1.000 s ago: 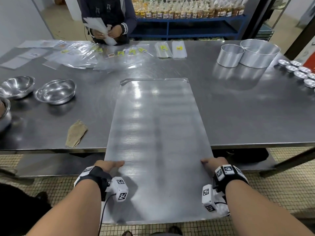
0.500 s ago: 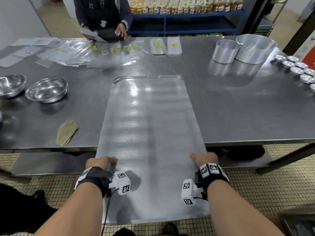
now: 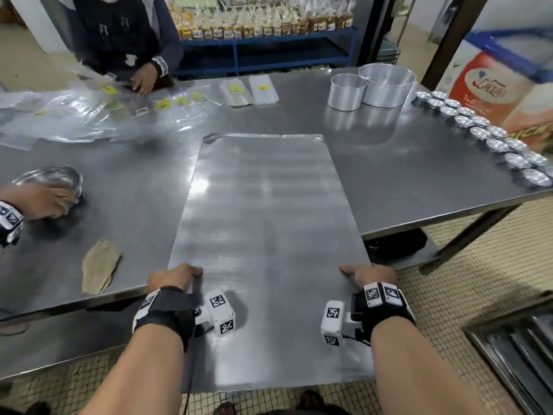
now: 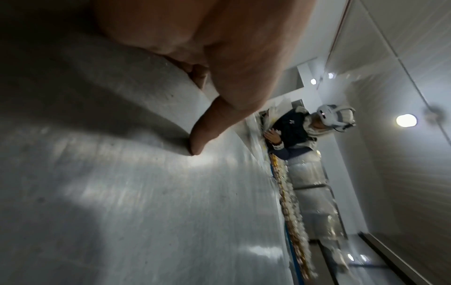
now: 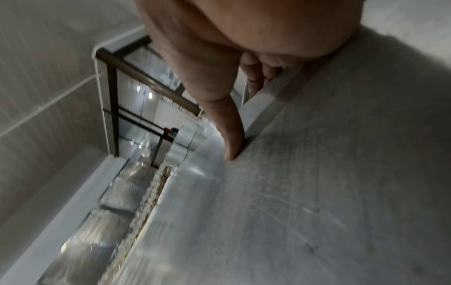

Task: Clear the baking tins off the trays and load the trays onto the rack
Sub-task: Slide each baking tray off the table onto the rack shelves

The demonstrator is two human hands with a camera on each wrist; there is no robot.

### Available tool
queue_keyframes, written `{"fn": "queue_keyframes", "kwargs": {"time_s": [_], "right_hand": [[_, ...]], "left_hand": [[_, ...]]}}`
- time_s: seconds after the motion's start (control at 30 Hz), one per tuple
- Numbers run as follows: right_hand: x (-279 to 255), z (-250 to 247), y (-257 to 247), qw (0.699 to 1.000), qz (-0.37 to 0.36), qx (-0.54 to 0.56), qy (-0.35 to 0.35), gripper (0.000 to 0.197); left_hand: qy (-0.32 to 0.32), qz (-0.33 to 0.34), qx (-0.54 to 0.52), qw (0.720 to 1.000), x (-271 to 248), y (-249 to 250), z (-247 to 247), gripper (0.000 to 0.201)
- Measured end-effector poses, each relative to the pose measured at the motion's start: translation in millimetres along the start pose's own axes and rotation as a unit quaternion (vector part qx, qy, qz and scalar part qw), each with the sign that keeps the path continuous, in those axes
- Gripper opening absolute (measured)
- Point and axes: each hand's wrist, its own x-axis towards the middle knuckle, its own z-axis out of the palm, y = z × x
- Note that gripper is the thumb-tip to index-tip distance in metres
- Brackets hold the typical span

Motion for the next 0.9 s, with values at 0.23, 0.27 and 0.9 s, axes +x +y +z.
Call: {"fn": "queue_keyframes", "kwargs": {"time_s": [0.23,0.27,0.9], "right_hand": [[-49,-25,24,0.992,0.022,0.084,0.09,0.051],[-56,-31,31,0.989,0.024,0.104,0.102,0.049],[-208,-210,155,0.852,0.082,0.337,0.391,0.049]], "left_hand": [[-0.069,0.073,0.016,0.995,2,37,-1,0.032],[-0.081,0.086,0.031,0.993,0,42,2,0.029],[-0.361,0.262,0.159,0.881,-184,69,131,0.054]]}}
